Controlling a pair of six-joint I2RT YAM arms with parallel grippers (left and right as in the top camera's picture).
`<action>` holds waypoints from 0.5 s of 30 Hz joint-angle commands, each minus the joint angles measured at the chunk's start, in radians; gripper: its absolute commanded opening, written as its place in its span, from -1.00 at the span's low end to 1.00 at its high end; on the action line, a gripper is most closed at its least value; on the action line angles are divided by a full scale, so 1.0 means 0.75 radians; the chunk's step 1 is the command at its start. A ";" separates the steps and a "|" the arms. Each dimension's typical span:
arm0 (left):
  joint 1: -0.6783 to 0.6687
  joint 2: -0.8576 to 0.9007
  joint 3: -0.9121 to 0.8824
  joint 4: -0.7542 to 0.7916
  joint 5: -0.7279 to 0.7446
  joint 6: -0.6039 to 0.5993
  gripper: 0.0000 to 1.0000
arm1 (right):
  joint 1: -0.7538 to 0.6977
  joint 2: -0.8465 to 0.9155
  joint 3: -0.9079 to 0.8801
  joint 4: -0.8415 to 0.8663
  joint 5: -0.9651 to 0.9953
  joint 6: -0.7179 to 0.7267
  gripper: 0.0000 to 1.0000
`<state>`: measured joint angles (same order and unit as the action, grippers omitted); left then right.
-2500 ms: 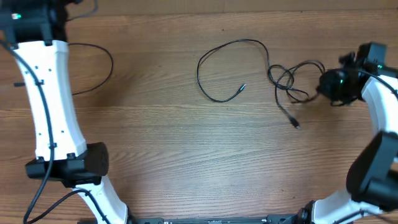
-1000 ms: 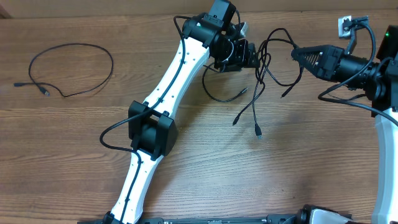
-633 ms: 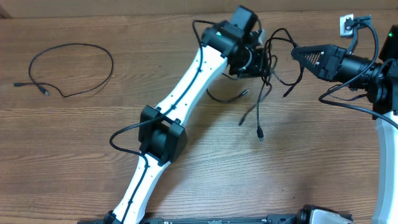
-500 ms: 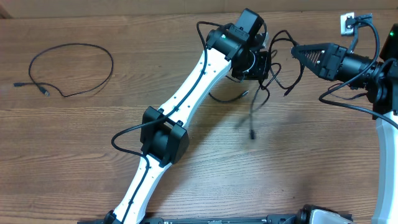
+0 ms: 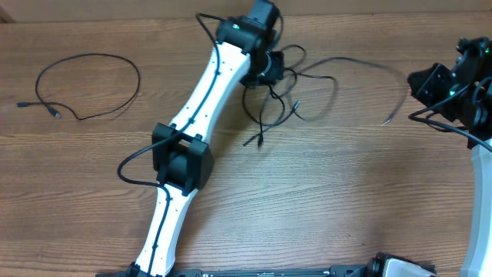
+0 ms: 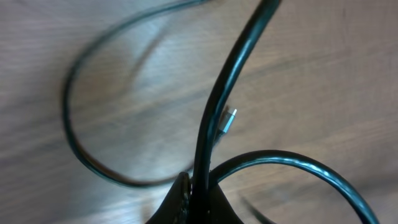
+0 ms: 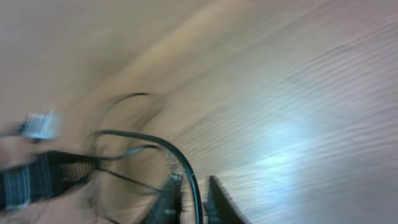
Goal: Untangle cables
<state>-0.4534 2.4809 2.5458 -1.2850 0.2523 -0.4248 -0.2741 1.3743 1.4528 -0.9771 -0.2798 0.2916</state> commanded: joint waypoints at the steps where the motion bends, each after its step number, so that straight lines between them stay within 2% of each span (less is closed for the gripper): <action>1: 0.033 -0.146 0.013 0.021 -0.030 0.050 -0.92 | -0.003 -0.015 0.045 -0.023 0.261 0.026 -0.58; 5: 0.042 -0.208 0.013 0.040 -0.021 0.168 -0.92 | -0.003 -0.004 0.045 -0.038 0.182 0.026 -0.28; 9: 0.033 -0.248 0.013 0.044 -0.020 0.311 -0.92 | 0.000 -0.001 0.045 -0.047 -0.046 0.024 -0.18; 12: 0.032 -0.270 0.013 0.050 -0.018 0.339 -0.92 | 0.021 0.001 0.044 -0.052 -0.274 0.011 -0.12; 15: 0.032 -0.279 0.013 0.065 -0.007 0.359 -0.92 | 0.074 0.014 0.044 -0.051 -0.386 -0.015 0.01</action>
<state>-0.4255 2.3062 2.5458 -1.2449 0.2386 -0.2199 -0.2558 1.3750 1.4528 -1.0176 -0.4084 0.3023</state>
